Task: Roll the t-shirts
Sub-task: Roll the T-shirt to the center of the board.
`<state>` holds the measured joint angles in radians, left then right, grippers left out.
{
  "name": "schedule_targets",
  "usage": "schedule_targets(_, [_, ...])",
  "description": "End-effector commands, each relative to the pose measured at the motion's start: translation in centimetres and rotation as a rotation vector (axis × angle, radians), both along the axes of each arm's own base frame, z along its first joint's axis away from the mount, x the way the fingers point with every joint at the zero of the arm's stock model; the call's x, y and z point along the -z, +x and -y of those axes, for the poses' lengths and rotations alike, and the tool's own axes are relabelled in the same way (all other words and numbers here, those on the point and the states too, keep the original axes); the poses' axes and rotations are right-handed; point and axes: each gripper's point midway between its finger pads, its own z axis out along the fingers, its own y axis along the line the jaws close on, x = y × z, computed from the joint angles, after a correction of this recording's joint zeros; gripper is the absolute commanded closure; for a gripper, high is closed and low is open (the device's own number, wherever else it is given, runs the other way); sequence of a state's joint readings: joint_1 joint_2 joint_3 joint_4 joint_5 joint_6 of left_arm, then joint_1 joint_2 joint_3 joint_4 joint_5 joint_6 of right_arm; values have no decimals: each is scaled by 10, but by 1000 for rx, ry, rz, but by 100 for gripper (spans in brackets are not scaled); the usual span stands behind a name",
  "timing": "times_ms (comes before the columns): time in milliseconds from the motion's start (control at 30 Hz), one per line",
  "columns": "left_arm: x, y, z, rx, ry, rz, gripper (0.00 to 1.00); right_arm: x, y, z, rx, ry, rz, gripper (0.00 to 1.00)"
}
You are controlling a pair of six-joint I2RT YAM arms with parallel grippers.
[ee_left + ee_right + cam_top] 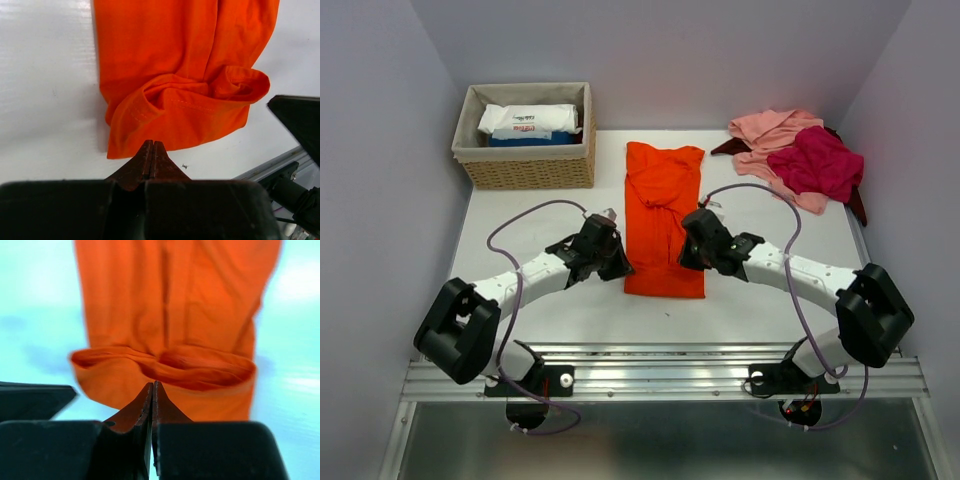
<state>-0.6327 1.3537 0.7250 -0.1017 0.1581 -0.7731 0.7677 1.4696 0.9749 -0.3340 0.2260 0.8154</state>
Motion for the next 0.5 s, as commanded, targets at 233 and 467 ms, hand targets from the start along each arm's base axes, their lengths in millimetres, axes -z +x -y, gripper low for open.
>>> schedule_targets(233, [0, 40, 10, -32, 24, 83, 100, 40, -7, 42, 83, -102, -78, 96])
schedule_targets(467, [36, 38, 2, -74, 79, 24, 100, 71, 9, 60, 67, -203, -106, 96])
